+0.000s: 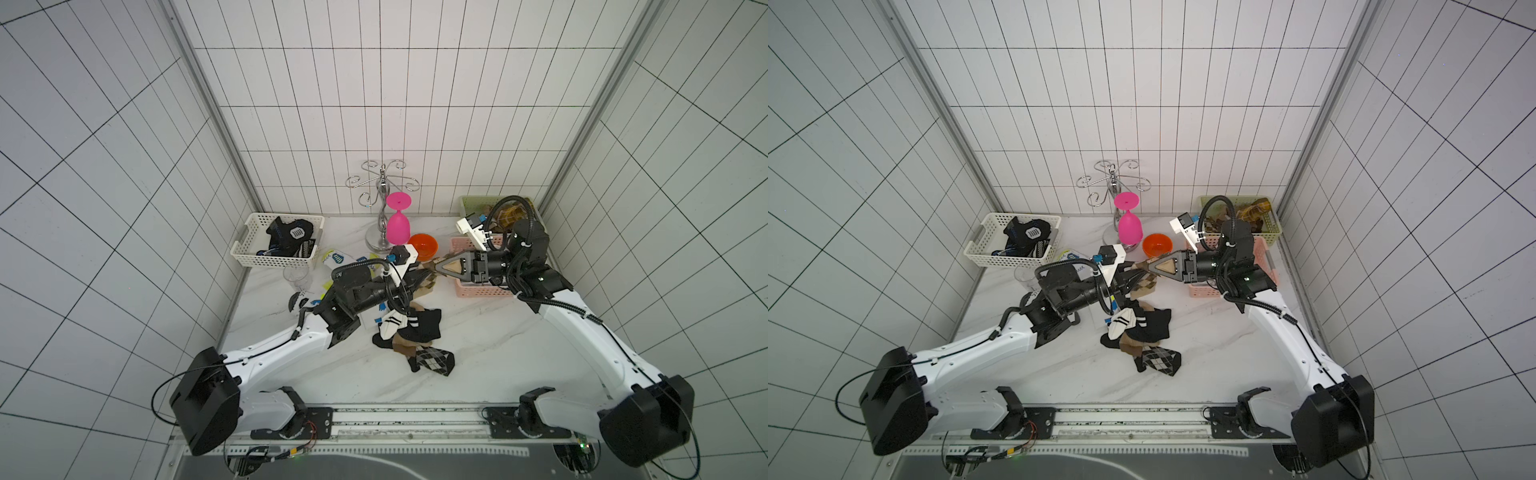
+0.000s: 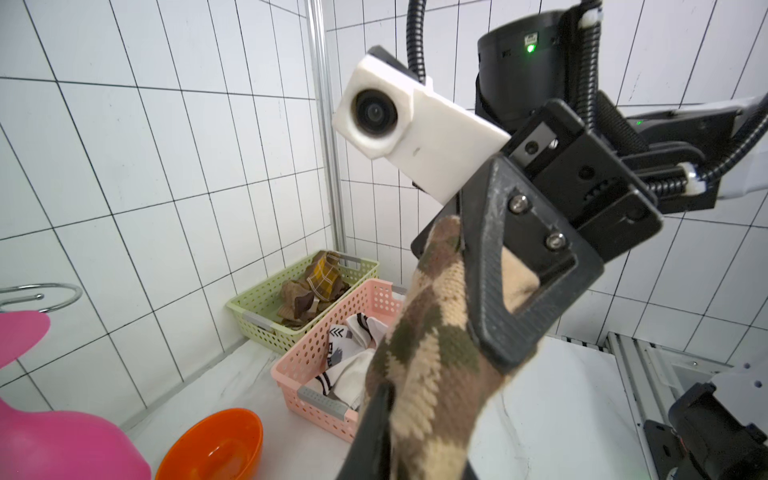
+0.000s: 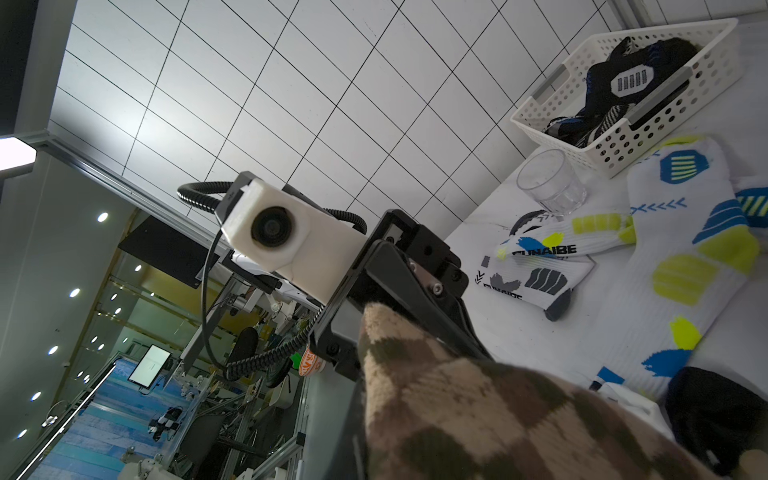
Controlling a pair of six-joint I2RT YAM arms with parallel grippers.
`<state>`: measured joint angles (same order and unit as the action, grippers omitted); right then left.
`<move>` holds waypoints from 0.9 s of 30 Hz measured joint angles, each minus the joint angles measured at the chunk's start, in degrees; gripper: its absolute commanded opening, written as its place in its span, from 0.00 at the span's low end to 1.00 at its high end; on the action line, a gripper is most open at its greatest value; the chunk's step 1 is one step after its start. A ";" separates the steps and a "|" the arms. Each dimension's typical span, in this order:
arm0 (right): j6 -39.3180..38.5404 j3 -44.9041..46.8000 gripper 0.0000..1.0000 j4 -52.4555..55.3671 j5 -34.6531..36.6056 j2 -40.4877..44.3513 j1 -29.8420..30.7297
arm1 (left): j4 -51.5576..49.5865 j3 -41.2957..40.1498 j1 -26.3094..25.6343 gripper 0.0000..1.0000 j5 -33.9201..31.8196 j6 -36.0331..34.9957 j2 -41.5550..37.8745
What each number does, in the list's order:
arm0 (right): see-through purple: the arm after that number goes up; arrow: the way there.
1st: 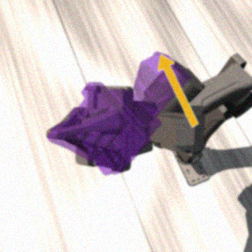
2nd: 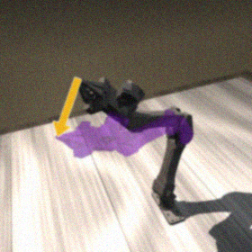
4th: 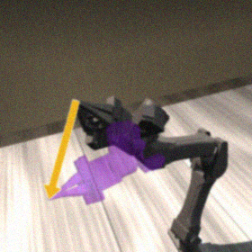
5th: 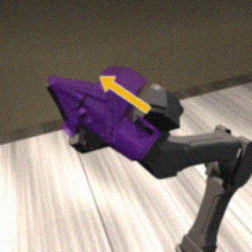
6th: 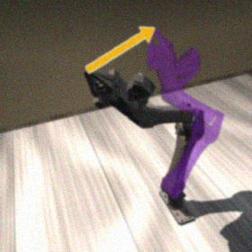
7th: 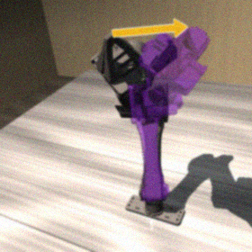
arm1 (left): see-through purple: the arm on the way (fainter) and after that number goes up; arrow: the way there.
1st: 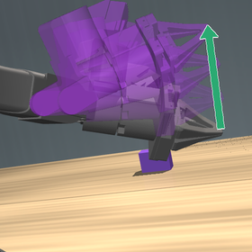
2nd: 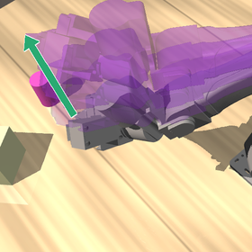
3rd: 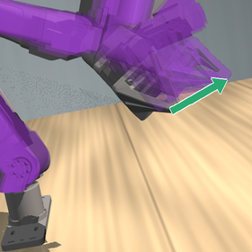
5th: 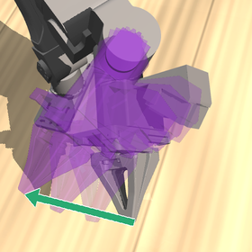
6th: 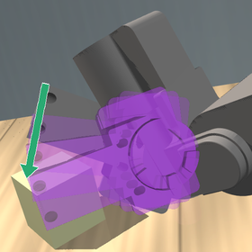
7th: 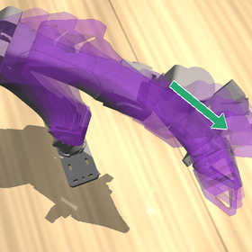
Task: Sort the socks into the basket by color
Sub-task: Pick up the sock at the center of the board.
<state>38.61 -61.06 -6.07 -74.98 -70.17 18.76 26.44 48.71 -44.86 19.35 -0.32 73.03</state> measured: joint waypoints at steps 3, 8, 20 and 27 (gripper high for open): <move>-0.13 0.00 0.47 0.15 -0.15 0.09 0.04 | -0.20 0.20 0.00 0.00 -0.57 -0.31 -0.33; -3.13 -0.02 0.75 3.82 1.11 1.16 -0.04 | -4.52 0.90 2.73 0.00 -1.36 0.87 -3.02; -22.38 -1.75 0.89 27.61 17.25 2.86 -0.31 | -18.40 4.85 8.83 0.00 6.45 3.37 -6.64; -26.03 -5.57 0.91 25.42 21.35 2.89 1.73 | -20.94 4.96 8.52 0.00 10.01 4.85 -6.27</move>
<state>12.58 -66.63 19.35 -53.63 -67.29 20.49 5.50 53.67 -36.34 29.36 4.54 66.76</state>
